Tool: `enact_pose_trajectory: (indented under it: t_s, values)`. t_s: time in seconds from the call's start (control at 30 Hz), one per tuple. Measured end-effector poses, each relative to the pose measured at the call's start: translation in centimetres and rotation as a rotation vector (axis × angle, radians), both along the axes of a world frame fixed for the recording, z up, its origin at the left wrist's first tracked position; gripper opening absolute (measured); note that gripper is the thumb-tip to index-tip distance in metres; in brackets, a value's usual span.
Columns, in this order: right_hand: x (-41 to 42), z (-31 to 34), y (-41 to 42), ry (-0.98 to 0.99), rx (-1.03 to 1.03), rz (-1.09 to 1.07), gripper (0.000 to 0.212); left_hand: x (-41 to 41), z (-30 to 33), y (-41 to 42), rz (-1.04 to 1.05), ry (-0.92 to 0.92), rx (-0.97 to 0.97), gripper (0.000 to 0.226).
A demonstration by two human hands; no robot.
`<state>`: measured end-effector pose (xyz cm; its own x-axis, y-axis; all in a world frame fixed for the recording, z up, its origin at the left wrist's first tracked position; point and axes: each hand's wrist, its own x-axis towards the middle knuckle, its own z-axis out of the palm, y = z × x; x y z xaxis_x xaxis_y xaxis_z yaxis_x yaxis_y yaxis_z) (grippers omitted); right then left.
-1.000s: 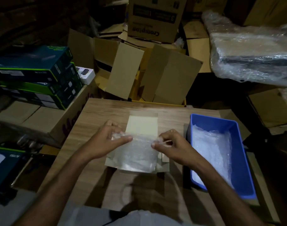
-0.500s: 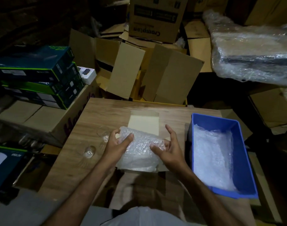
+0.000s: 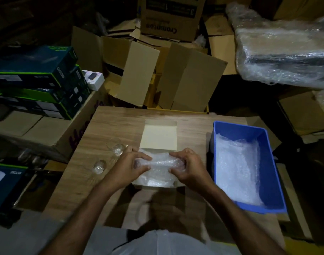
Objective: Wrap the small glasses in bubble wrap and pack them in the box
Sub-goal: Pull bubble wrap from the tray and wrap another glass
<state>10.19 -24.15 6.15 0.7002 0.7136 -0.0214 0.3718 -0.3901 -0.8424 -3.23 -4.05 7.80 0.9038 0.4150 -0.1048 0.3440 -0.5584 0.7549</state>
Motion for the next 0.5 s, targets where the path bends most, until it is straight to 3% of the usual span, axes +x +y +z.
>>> enact_pose_trajectory:
  t_s: [0.1, 0.23, 0.33, 0.5]
  values:
    - [0.4, 0.8, -0.4, -0.005, -0.009, 0.015, 0.009, -0.5, -0.2, 0.6, -0.001, -0.024, -0.007, 0.01]
    - [0.7, 1.3, -0.2, 0.426, 0.155, -0.054, 0.02, -0.3, 0.4, -0.6, 0.148, -0.131, -0.437, 0.018]
    - [0.2, -0.2, 0.9, 0.46, 0.237, -0.1, 0.021, 0.4, -0.5, -2.2, 0.274, -0.196, -0.456, 0.035]
    - [-0.6, -3.2, 0.8, 0.569, 0.213, -0.109, 0.056, -0.1, -3.2, -2.4, 0.407, -0.213, -0.526, 0.016]
